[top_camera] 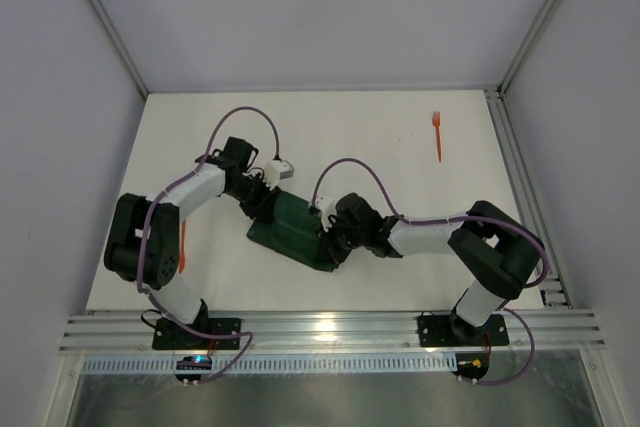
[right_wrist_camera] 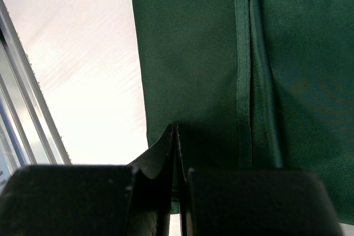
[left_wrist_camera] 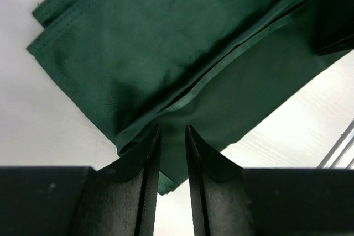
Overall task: Fold the napkin into a case and place the utensils inside
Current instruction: Fold the lower triangle-folded napkin at the center of the board.
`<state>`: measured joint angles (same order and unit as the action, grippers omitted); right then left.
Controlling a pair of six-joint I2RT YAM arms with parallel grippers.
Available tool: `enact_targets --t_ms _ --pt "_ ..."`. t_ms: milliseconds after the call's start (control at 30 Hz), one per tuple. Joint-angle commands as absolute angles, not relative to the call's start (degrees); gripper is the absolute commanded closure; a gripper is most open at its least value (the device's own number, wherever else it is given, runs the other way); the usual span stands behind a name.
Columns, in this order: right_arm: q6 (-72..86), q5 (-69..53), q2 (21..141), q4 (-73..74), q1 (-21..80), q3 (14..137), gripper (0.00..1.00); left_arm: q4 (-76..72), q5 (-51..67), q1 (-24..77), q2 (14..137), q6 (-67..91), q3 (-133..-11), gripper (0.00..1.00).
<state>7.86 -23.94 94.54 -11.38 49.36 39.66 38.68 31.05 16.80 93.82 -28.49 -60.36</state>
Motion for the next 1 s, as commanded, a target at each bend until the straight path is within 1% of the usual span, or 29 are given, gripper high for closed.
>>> enact_targets --t_ms 0,67,133,267,433,700,833,900,967 --pt "6.33 -23.64 94.83 -9.84 49.04 40.78 0.94 36.22 29.98 16.7 96.85 -28.04 -60.47 0.75" --pt "6.24 -23.38 94.75 -9.76 48.96 40.69 0.94 35.34 27.96 16.7 99.48 -27.16 -60.29 0.78" --pt "6.24 -23.03 94.05 -9.76 48.87 39.99 0.94 34.89 25.58 16.7 101.24 -26.37 -60.21 0.78" --pt "6.5 -21.01 91.59 -7.92 48.87 38.94 0.93 34.54 25.75 16.7 103.71 -25.93 -59.77 0.81" --pt "10.01 -19.34 86.06 -7.29 48.78 34.12 0.92 33.31 25.05 16.7 103.1 -26.01 -58.01 0.82" --pt "15.99 -17.23 80.96 -6.07 46.14 27.78 0.91 33.04 26.36 16.7 102.13 -26.54 -56.78 0.82" --pt "17.22 -17.14 74.9 -5.28 46.14 27.51 0.82 34.1 27.77 16.7 101.17 -26.28 -56.78 0.81" --pt "18.54 -16.88 70.78 -4.66 46.06 27.6 0.79 34.62 28.21 16.61 100.9 -25.93 -56.78 0.81" --pt "19.59 -16.18 68.65 -4.22 46.06 27.51 0.7 35.07 28.48 16.61 100.29 -25.67 -56.69 0.8"
